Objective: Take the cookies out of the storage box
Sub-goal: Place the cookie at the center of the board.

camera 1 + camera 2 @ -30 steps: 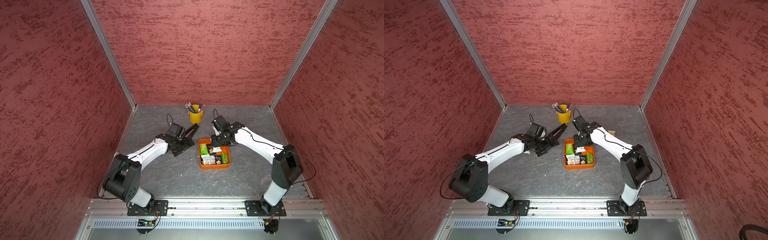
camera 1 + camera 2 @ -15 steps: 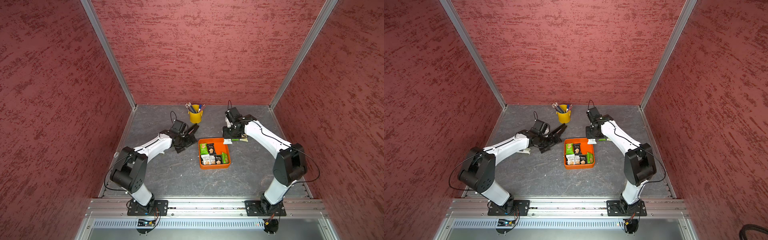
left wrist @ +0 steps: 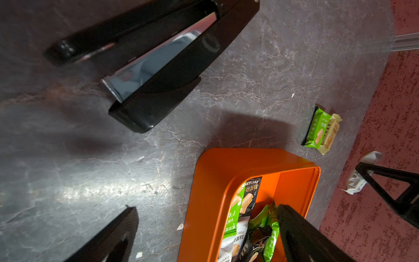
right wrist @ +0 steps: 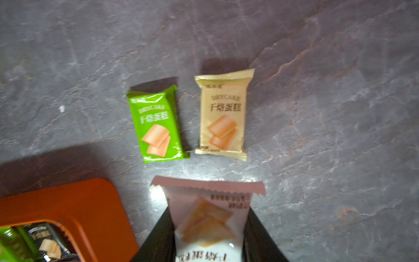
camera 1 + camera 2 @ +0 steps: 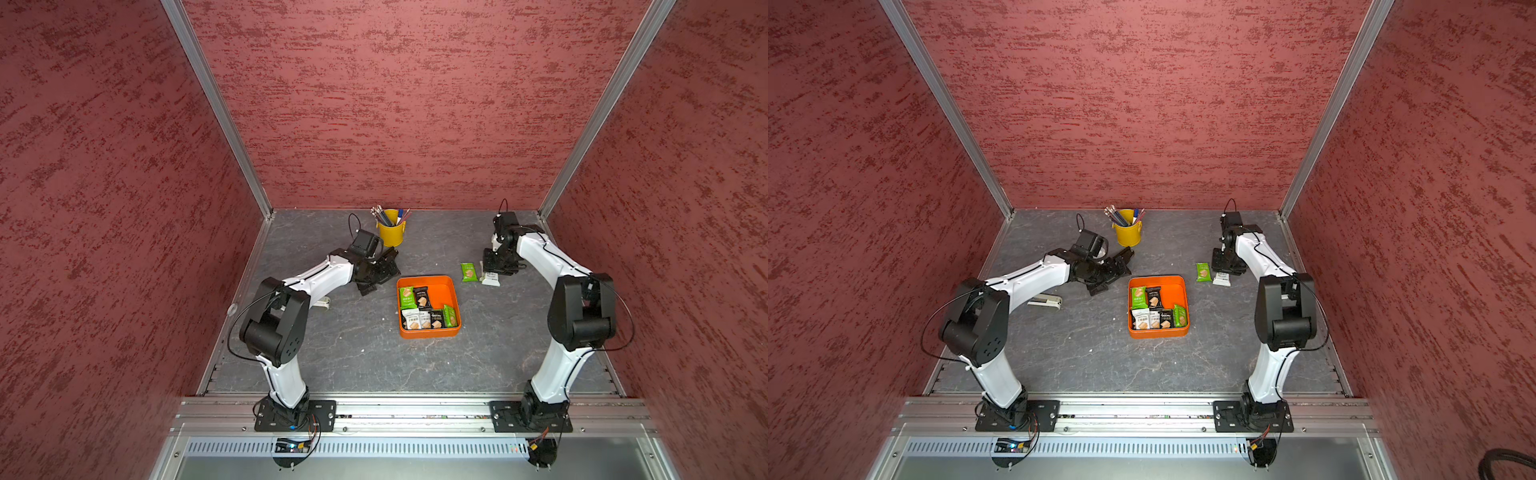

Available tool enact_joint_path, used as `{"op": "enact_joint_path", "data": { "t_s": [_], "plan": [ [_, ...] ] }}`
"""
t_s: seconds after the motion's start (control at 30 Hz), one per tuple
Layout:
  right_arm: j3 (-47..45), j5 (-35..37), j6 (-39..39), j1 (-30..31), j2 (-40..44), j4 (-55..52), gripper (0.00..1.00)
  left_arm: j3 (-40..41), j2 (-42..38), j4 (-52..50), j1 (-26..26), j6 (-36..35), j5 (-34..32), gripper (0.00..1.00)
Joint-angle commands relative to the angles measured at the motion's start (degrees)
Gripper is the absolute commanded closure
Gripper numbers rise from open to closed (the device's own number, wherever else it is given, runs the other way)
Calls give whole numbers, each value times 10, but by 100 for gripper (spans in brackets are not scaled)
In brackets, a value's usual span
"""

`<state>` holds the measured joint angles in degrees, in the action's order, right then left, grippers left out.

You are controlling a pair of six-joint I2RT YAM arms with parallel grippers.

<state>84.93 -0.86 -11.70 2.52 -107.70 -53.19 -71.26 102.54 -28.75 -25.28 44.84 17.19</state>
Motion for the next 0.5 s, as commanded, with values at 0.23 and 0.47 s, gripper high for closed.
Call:
{"op": "enact_joint_path", "data": {
  "t_s": [0.23,0.47],
  "plan": [
    [82,29,3,-68,-96,9,58,-29,24,-5,13,0,3,0],
    [131,28,8,-89,-152,5,58,-25,28,3,18,11,0,0]
  ]
}}
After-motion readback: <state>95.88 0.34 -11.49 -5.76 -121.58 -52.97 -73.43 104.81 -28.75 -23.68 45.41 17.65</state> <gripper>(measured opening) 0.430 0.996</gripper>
